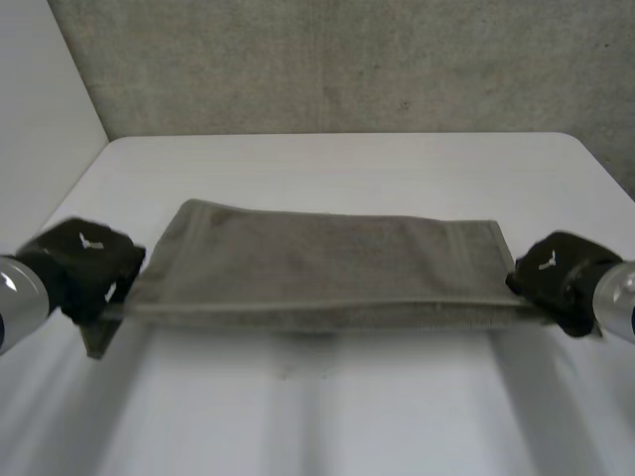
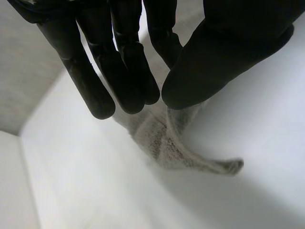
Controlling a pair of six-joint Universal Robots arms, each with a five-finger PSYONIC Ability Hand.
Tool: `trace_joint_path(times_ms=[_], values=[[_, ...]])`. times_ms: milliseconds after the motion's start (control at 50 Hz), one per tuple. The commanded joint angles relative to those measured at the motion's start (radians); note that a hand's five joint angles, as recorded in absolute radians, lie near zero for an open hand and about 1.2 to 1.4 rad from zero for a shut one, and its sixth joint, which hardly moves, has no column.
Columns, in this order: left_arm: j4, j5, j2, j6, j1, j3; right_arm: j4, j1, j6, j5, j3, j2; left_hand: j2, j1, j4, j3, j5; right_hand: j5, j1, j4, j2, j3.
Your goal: Fold the laundry
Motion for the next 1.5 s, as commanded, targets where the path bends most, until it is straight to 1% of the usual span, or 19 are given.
trace_joint_path(times_ms=[20, 220, 260, 300, 320, 400, 500, 620, 840, 1000, 1120, 1160, 1180, 1220, 1240, 1280, 1320, 1460, 1500], values=[[0.107, -0.013, -0.261, 0.053, -0.023, 0.005, -0.036, -0.005, -0.051, -0.003, 0.017, 0.111, 0.179, 0.208, 0.179, 0.181, 0.186, 0.217, 0.426, 0.204, 0.224, 0.205], [0.333, -0.056, -0.478, 0.05, -0.07, 0.362, -0.236, 0.067, 0.035, 0.104, -0.337, 0.257, 0.179, 0.208, 0.179, 0.181, 0.186, 0.217, 0.426, 0.204, 0.224, 0.205], [0.396, -0.073, -0.483, 0.048, -0.081, 0.451, -0.302, 0.09, 0.077, 0.136, -0.426, 0.268, 0.179, 0.208, 0.179, 0.181, 0.186, 0.217, 0.426, 0.204, 0.224, 0.205], [0.55, -0.089, -0.48, 0.034, -0.105, 0.616, -0.493, 0.118, 0.137, 0.196, -0.564, 0.276, 0.179, 0.208, 0.179, 0.181, 0.186, 0.217, 0.426, 0.204, 0.224, 0.205], [0.551, -0.089, -0.48, 0.034, -0.105, 0.617, -0.494, 0.118, 0.137, 0.196, -0.564, 0.276, 0.179, 0.208, 0.179, 0.181, 0.186, 0.217, 0.426, 0.204, 0.224, 0.205], [0.764, -0.086, -0.428, -0.051, -0.121, 0.733, -0.841, 0.127, 0.169, 0.208, -0.574, 0.242, 0.179, 0.208, 0.179, 0.181, 0.186, 0.217, 0.426, 0.204, 0.224, 0.205], [0.855, -0.085, -0.357, -0.179, -0.121, 0.691, -0.992, 0.132, 0.171, 0.196, -0.467, 0.155, 0.179, 0.208, 0.179, 0.181, 0.186, 0.217, 0.426, 0.204, 0.224, 0.205], [0.832, -0.077, -0.3, -0.259, -0.11, 0.449, -0.954, 0.129, 0.197, 0.129, -0.312, 0.136, 0.179, 0.208, 0.179, 0.181, 0.186, 0.217, 0.426, 0.204, 0.224, 0.205], [0.858, -0.01, -0.289, -0.256, -0.082, -0.073, -0.804, 0.109, 0.252, -0.019, 0.033, 0.142, 0.179, 0.208, 0.179, 0.181, 0.186, 0.217, 0.426, 0.204, 0.224, 0.205], [0.846, 0.004, -0.3, -0.239, -0.078, -0.286, -0.692, 0.043, 0.245, -0.051, 0.215, 0.138, 0.179, 0.208, 0.179, 0.181, 0.186, 0.217, 0.426, 0.204, 0.224, 0.205], [0.737, 0.0, -0.25, -0.188, -0.096, -0.342, -0.533, 0.026, 0.22, -0.048, 0.227, 0.04, 0.179, 0.208, 0.179, 0.181, 0.186, 0.217, 0.426, 0.204, 0.224, 0.205], [0.561, -0.004, -0.132, -0.112, -0.093, -0.352, -0.456, 0.015, 0.191, -0.048, 0.226, -0.011, 0.179, 0.208, 0.179, 0.181, 0.186, 0.217, 0.426, 0.204, 0.224, 0.205], [0.56, -0.004, -0.132, -0.112, -0.093, -0.352, -0.455, 0.015, 0.191, -0.048, 0.226, -0.011, 0.179, 0.208, 0.179, 0.181, 0.186, 0.217, 0.426, 0.204, 0.224, 0.205], [0.337, -0.002, -0.025, -0.031, -0.084, -0.349, -0.286, -0.04, 0.081, -0.056, 0.223, -0.092, 0.179, 0.208, 0.179, 0.181, 0.186, 0.217, 0.426, 0.204, 0.224, 0.205], [0.336, -0.002, -0.024, -0.03, -0.084, -0.349, -0.285, -0.04, 0.081, -0.056, 0.223, -0.092, 0.179, 0.208, 0.179, 0.181, 0.186, 0.217, 0.426, 0.204, 0.224, 0.205], [0.116, 0.006, 0.057, 0.037, -0.082, -0.322, -0.128, -0.094, -0.068, -0.075, 0.224, -0.152, 0.179, 0.208, 0.179, 0.181, 0.186, 0.217, 0.426, 0.204, 0.224, 0.205], [0.041, 0.007, 0.081, 0.066, -0.082, -0.293, -0.065, -0.115, -0.14, -0.089, 0.226, -0.166, 0.179, 0.208, 0.179, 0.181, 0.186, 0.217, 0.426, 0.204, 0.224, 0.205], [0.135, 0.006, 0.053, 0.077, -0.079, -0.151, -0.05, -0.129, -0.189, -0.168, 0.18, -0.131, 0.179, 0.208, 0.179, 0.181, 0.186, 0.217, 0.426, 0.204, 0.224, 0.205], [0.253, -0.005, -0.083, 0.076, -0.085, -0.095, -0.11, -0.12, -0.138, -0.158, 0.132, 0.014, 0.179, 0.208, 0.179, 0.181, 0.186, 0.217, 0.426, 0.204, 0.224, 0.205]])
